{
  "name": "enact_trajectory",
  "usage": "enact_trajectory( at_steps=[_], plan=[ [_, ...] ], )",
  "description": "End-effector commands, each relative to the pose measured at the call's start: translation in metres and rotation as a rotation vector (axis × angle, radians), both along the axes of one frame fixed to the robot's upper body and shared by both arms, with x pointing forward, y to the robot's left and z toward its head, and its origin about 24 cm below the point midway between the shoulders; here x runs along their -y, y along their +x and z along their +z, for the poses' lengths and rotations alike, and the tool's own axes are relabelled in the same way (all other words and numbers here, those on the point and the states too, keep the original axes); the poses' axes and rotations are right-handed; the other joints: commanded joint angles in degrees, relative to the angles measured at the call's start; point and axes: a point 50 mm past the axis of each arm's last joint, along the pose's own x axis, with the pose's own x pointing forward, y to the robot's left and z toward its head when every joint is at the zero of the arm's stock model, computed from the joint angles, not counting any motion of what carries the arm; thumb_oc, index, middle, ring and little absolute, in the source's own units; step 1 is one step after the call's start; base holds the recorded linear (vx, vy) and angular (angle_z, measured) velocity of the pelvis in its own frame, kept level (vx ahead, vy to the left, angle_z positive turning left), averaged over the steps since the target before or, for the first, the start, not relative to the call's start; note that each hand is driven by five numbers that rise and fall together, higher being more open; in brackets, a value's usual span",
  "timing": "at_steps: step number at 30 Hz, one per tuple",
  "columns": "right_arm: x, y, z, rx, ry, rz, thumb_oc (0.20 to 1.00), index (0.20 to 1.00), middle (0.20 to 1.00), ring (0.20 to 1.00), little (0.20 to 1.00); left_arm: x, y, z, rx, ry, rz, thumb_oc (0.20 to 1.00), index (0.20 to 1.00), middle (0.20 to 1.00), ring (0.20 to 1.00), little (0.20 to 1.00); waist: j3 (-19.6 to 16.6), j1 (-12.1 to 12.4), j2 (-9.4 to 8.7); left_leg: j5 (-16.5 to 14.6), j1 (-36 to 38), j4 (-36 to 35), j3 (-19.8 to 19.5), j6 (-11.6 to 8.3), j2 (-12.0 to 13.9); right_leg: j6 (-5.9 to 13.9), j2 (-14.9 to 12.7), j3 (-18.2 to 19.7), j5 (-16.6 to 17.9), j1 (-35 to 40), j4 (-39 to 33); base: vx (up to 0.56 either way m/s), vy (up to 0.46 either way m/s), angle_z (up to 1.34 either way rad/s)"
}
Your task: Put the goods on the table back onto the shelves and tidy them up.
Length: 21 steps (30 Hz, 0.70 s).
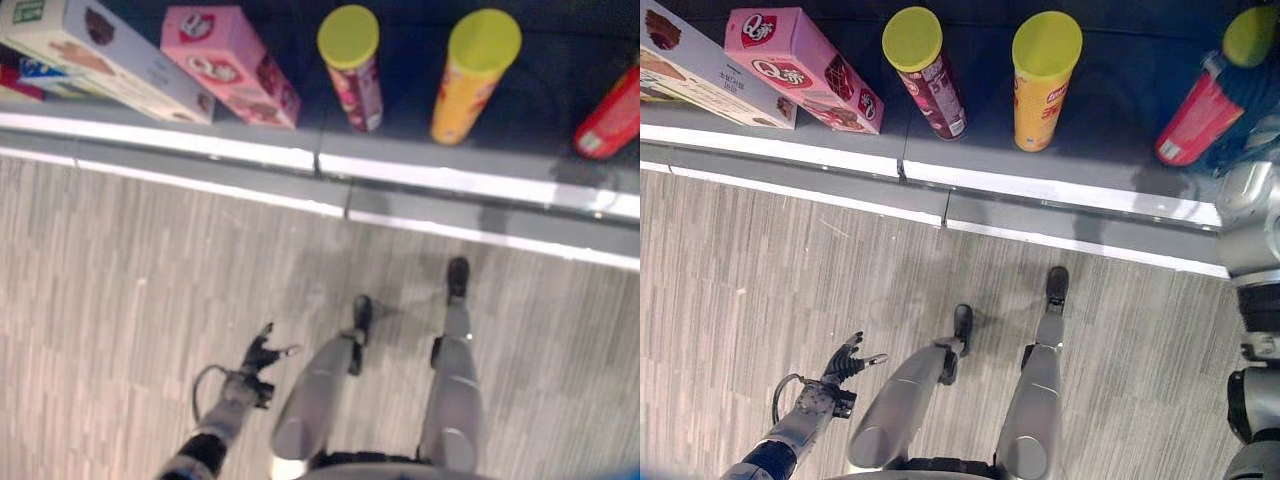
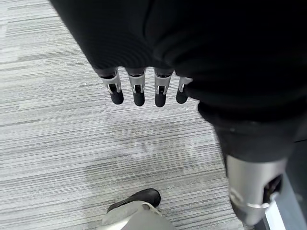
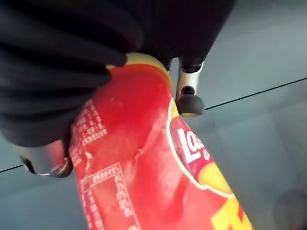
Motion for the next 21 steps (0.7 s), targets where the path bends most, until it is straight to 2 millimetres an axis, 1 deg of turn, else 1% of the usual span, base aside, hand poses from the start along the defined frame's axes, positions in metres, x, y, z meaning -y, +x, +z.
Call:
enact_trajectory(
  at_steps=[1, 6, 8, 11, 13, 15, 21],
  plan=[
    [0.006, -0.022, 0.041, 0.163, -0.05, -0.053, 0.2, 0.2, 0.2, 0.2, 0.2, -0.026, -0.02, -0.002, -0.022, 0.042, 0.029, 1.0, 1.0, 1.0, 1.0, 1.0, -0.5, 0.9, 1.16, -2.4, 2.9, -6.1, -5.8, -4.96, 2.8, 2.69, -1.0, -0.2, -6.4, -1.5, 4.8, 0.03, -0.06, 0.02],
    [0.012, -0.026, 0.038, 0.207, -0.015, -0.073, 0.2, 0.2, 0.2, 0.2, 0.2, -0.023, -0.019, -0.001, -0.012, 0.034, 0.031, 1.0, 1.0, 1.0, 1.0, 1.0, -0.2, 0.7, 1.72, -2.4, 3.0, -6.5, -5.8, -5.29, 3.3, 2.43, -0.2, -0.3, -7.1, -2.1, 5.5, 0.01, -0.016, 0.01],
    [0.015, -0.03, 0.034, 0.226, 0.003, -0.083, 0.2, 0.2, 0.2, 0.2, 0.2, -0.022, -0.018, 0.0, -0.009, 0.031, 0.032, 1.0, 1.0, 1.0, 1.0, 1.0, -0.1, 0.7, 1.88, -2.6, 3.2, -6.6, -5.7, -5.37, 3.6, 2.37, 0.0, -0.3, -7.4, -2.1, 5.7, 0.0, 0.0, 0.0],
    [0.013, -0.032, 0.023, 0.24, 0.016, -0.07, 0.2, 0.2, 0.2, 0.2, 0.2, -0.017, -0.017, 0.0, -0.003, 0.023, 0.033, 1.0, 1.0, 1.0, 1.0, 1.0, 0.0, 0.2, 2.06, -2.8, 3.4, -6.4, -5.4, -5.38, 3.6, 2.31, 0.2, -0.3, -7.6, -1.9, 5.7, 0.0, 0.0, 0.0],
    [0.012, -0.033, 0.02, 0.245, 0.019, -0.067, 0.2, 0.2, 0.2, 0.2, 0.2, -0.017, -0.017, 0.0, -0.003, 0.024, 0.034, 1.0, 1.0, 1.0, 1.0, 1.0, 0.0, 0.3, 2.04, -2.9, 3.4, -6.3, -5.3, -5.35, 3.6, 2.3, 0.2, -0.2, -7.7, -1.9, 5.8, 0.0, 0.006, -0.03],
    [0.007, -0.034, 0.012, 0.252, 0.027, -0.047, 0.2, 0.2, 0.2, 0.2, 0.2, -0.014, -0.015, 0.0, 0.002, 0.021, 0.037, 1.0, 1.0, 1.0, 1.0, 1.0, 0.2, -0.1, 2.09, -3.2, 3.3, -5.7, -5.0, -5.24, 3.6, 2.25, 0.1, -0.2, -7.7, -1.8, 5.8, 0.0, 0.0, 0.0],
    [0.003, -0.033, 0.003, 0.258, 0.063, -0.023, 0.2, 0.2, 0.2, 0.2, 0.2, -0.011, -0.013, 0.0, 0.009, 0.021, 0.037, 1.0, 1.0, 1.0, 1.0, 1.0, 0.3, -0.3, 1.82, -3.4, 2.6, -4.7, -4.8, -5.15, 3.3, 2.19, -0.2, -0.2, -7.3, -1.5, 5.5, 0.0, 0.0, 0.0]
  ],
)
